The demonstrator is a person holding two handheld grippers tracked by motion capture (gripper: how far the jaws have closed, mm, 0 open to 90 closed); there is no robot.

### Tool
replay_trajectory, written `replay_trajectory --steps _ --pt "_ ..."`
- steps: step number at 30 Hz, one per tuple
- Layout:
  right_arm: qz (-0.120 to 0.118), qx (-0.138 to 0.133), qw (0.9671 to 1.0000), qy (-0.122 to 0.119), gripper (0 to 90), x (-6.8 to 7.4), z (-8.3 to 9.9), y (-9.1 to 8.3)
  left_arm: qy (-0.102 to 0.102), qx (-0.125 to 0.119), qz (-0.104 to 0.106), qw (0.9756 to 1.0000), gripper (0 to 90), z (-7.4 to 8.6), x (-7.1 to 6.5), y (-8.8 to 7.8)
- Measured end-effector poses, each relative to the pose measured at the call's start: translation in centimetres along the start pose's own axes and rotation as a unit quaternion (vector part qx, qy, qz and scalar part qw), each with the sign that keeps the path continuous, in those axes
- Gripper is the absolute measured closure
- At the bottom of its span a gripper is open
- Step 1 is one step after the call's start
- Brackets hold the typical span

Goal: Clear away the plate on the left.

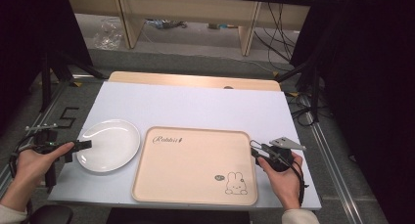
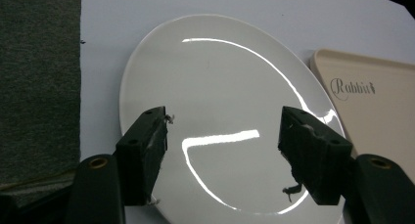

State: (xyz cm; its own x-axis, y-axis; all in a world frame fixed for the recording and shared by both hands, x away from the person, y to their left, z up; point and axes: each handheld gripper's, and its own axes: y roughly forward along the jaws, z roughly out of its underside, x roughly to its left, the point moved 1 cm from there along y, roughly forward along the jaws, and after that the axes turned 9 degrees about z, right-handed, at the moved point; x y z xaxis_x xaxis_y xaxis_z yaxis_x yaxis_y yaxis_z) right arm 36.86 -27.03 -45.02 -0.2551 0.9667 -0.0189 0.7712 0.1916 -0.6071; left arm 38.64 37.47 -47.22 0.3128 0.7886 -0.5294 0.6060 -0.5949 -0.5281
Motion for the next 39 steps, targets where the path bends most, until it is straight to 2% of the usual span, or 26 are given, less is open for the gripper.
replay_trajectory --steps 1,3,4,5,6,8,9,11,13,15,16,17,18,19,22,23,24,28,31,33,39 --pt "-0.004 -0.011 0.9999 0.003 52.1 0.1 0.0 0.2 -0.004 0.005 -0.001 1.0 36.9 0.0 0.1 0.1" --pt "0.0 0.0 1.0 0.001 52.2 0.1 -0.1 0.1 -0.014 0.013 -0.003 0.9998 38.8 0.2 0.4 0.1" --pt "-0.011 -0.002 0.9999 -0.009 52.2 -0.1 -0.1 0.2 -0.018 0.016 -0.006 0.9997 39.7 0.2 0.5 0.2" --pt "-0.011 0.0 0.9999 -0.003 52.3 0.1 -0.1 0.3 -0.02 0.018 -0.01 0.9996 40.0 0.3 0.7 0.1" --pt "-0.018 -0.005 0.9998 -0.001 52.3 0.1 -0.2 0.4 -0.019 0.016 -0.013 0.9996 40.1 0.3 0.8 0.0" --pt "-0.015 -0.01 0.9998 -0.005 52.3 0.2 -0.2 0.6 -0.026 0.007 -0.017 0.9995 40.0 0.2 1.0 -0.3" --pt "-0.005 -0.007 0.9999 -0.013 52.4 0.1 -0.3 0.5 -0.028 0.004 -0.02 0.9994 40.0 0.3 1.1 -0.4" --pt "-0.014 -0.002 0.9999 -0.005 52.4 0.3 -0.3 0.5 -0.029 0.003 -0.023 0.9993 39.8 0.3 1.2 -0.5" --pt "-0.009 -0.008 0.9997 -0.02 52.4 0.1 -0.4 0.6 -0.035 0.007 -0.031 0.9989 39.6 0.4 1.4 -0.7" --pt "-0.004 -0.01 0.9998 -0.018 52.4 0.2 -0.3 0.6 -0.042 0.009 -0.033 0.9985 39.5 0.6 1.6 -0.7" --pt "-0.018 -0.002 0.9998 -0.002 52.4 0.4 -0.3 0.7 -0.046 0.013 -0.034 0.9983 39.6 0.7 1.7 -0.7" --pt "-0.018 -0.009 0.9998 -0.008 52.4 0.3 -0.4 0.8 -0.049 0.016 -0.034 0.9981 40.0 0.8 1.8 -0.6" --pt "-0.012 -0.003 0.9999 -0.011 52.5 0.3 -0.4 0.7 -0.058 0.022 -0.032 0.9976 40.8 0.9 1.9 -0.6" --pt "-0.014 -0.004 0.9998 -0.011 52.5 0.3 -0.4 0.8 -0.058 0.022 -0.032 0.9976 41.4 0.9 1.9 -0.6" --pt "-0.02 -0.007 0.9997 -0.01 52.6 0.3 -0.4 0.9 -0.08 0.018 -0.017 0.9965 45.6 1.0 2.3 -0.5" --pt "-0.02 -0.007 0.9997 -0.01 52.6 0.3 -0.4 0.9 -0.08 0.018 -0.017 0.9965 46.7 1.0 2.3 -0.5" --pt "-0.013 -0.006 0.9998 -0.012 53.0 0.3 -0.4 0.8 -0.088 0.018 -0.014 0.9959 47.5 1.0 2.5 -0.5" --pt "-0.011 -0.006 0.9998 -0.015 53.3 0.3 -0.5 0.7 -0.096 0.021 -0.013 0.995 50.7 1.1 3.0 -0.4" --pt "-0.021 -0.01 0.9996 -0.012 53.4 0.4 -0.4 0.9 -0.11 0.021 -0.014 0.9936 52.1 1.2 3.2 -0.2" --pt "-0.02 -0.011 0.9997 -0.012 53.5 0.4 -0.4 0.9 -0.111 0.025 -0.014 0.9934 53.5 1.3 3.3 -0.1" --pt "-0.018 -0.003 0.9997 -0.017 53.7 0.4 -0.4 0.8 -0.124 0.024 -0.003 0.992 62.6 1.3 3.8 0.1"
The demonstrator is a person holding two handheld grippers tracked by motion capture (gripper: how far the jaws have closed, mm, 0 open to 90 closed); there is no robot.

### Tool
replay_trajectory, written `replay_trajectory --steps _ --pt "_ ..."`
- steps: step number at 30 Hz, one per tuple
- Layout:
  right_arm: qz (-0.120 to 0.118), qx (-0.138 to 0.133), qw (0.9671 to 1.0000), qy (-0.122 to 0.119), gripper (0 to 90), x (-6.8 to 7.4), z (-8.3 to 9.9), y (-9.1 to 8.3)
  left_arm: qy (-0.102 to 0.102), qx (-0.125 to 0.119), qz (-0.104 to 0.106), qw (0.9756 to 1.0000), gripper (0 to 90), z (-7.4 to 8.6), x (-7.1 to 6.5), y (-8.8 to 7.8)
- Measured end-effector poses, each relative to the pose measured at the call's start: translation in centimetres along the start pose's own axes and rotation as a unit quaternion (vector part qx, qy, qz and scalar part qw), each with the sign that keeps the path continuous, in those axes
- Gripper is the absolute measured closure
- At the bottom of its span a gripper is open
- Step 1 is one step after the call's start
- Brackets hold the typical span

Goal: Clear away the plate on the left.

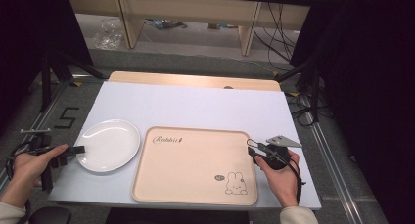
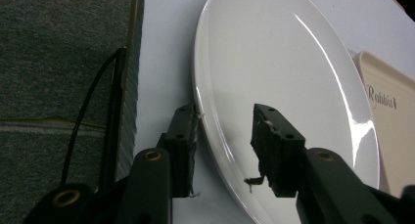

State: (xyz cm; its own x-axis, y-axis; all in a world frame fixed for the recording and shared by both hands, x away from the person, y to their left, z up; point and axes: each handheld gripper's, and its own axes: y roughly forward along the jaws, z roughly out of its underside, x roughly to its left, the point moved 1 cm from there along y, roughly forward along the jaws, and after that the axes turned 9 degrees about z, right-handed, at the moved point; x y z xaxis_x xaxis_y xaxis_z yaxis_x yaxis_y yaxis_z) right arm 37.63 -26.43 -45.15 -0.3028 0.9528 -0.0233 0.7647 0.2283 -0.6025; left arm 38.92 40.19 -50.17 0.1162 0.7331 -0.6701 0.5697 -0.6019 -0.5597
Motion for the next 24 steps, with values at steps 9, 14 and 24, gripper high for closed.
replay_trajectory --steps 9,14,24 --pt "0.003 0.0 1.0 -0.003 53.6 0.04 -0.02 -0.05 -0.012 -0.004 0.01 0.9999 72.4 -0.04 0.63 0.0" --pt "-0.001 -0.003 0.9999 0.013 53.7 0.3 -0.01 0.06 -0.009 0.001 0.006 0.9999 74.0 -0.06 0.62 0.01" --pt "-0.003 -0.001 1.0 -0.002 53.7 0.11 -0.1 0.13 -0.035 -0.022 0.032 0.9986 79.0 0.06 1.04 -0.05"
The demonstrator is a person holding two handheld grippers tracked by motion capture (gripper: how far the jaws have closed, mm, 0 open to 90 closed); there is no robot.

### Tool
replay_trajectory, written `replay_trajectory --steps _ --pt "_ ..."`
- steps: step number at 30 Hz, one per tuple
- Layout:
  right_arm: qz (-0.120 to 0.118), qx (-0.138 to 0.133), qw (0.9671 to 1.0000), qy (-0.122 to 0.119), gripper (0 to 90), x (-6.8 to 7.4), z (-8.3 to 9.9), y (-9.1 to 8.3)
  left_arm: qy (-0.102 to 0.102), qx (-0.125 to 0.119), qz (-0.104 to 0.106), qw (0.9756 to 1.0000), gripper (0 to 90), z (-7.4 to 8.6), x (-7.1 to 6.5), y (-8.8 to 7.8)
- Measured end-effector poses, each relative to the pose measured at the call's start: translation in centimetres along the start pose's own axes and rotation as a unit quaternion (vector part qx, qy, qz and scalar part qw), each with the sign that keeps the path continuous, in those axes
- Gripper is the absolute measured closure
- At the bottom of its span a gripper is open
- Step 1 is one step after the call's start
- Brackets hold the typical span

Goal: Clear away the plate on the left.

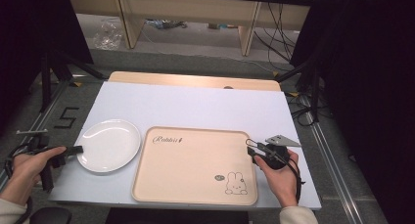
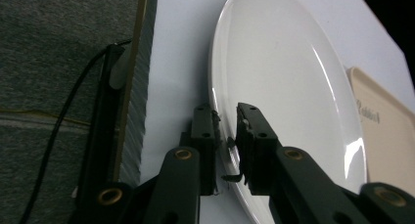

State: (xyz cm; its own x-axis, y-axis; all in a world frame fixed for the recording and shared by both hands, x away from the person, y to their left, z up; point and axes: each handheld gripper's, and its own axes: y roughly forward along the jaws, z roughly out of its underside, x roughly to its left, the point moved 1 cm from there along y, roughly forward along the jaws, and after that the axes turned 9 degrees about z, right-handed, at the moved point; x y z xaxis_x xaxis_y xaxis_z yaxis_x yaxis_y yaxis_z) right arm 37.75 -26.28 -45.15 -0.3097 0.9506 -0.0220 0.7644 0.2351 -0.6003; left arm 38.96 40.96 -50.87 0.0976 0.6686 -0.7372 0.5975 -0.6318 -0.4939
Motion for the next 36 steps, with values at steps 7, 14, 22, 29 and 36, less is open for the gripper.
replay_trajectory --steps 7,14,22,29,36 --pt "0.006 0.004 1.0 0.004 53.7 0.0 0.0 -0.1 -0.003 -0.037 0.055 0.9978 85.3 -0.4 -1.1 -0.9" --pt "0.004 -0.001 1.0 0.004 53.7 0.0 0.0 -0.1 0.02 -0.047 0.053 0.9973 87.0 -0.6 -2.6 -1.3" --pt "0.005 0.003 1.0 0.003 53.7 -0.1 0.0 -0.1 0.032 -0.063 0.067 0.9953 87.5 -0.7 -3.3 -1.6" --pt "0.008 0.007 0.9999 0.01 53.7 0.1 0.0 -0.2 0.032 -0.066 0.067 0.9951 87.6 -0.7 -3.4 -1.6" --pt "0.004 0.008 0.9998 0.017 53.7 0.1 0.1 -0.2 0.035 -0.069 0.075 0.9942 87.6 -0.8 -3.3 -1.7"
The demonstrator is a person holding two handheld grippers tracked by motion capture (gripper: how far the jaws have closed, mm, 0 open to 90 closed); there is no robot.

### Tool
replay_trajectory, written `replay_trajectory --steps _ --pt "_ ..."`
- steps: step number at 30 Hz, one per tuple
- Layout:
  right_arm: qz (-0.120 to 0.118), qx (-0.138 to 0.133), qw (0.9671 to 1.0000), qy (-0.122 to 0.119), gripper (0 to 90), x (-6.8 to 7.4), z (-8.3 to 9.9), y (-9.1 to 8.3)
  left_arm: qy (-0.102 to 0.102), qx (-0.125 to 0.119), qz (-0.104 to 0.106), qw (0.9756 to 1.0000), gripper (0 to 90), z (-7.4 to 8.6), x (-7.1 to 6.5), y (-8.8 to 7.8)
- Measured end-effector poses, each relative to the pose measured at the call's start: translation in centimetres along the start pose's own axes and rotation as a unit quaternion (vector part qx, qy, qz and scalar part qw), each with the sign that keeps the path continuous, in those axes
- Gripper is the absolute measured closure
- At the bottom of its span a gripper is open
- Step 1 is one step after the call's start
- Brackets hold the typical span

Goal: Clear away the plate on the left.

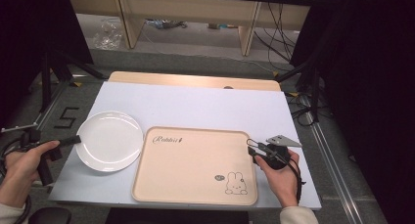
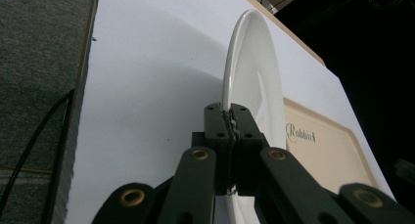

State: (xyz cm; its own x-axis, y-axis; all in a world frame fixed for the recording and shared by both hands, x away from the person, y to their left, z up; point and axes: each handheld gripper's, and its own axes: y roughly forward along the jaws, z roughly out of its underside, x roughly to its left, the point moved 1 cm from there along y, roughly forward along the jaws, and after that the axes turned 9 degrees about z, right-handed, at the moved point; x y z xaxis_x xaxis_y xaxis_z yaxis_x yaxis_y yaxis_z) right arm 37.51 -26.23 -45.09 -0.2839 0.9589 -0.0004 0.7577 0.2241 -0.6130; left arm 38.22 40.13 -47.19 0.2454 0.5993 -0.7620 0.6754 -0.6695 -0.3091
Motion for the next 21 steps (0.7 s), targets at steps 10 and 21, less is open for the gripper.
replay_trajectory --steps 10,21 --pt "0.006 -0.007 1.0 -0.002 53.7 -0.1 0.01 0.08 -0.016 -0.021 0.017 0.9995 87.6 -0.35 0.14 -0.65" --pt "0.012 -0.007 0.9998 -0.016 54.1 -0.37 -0.09 -0.14 -0.011 -0.025 0.023 0.9994 87.6 -0.52 -0.72 -0.75"
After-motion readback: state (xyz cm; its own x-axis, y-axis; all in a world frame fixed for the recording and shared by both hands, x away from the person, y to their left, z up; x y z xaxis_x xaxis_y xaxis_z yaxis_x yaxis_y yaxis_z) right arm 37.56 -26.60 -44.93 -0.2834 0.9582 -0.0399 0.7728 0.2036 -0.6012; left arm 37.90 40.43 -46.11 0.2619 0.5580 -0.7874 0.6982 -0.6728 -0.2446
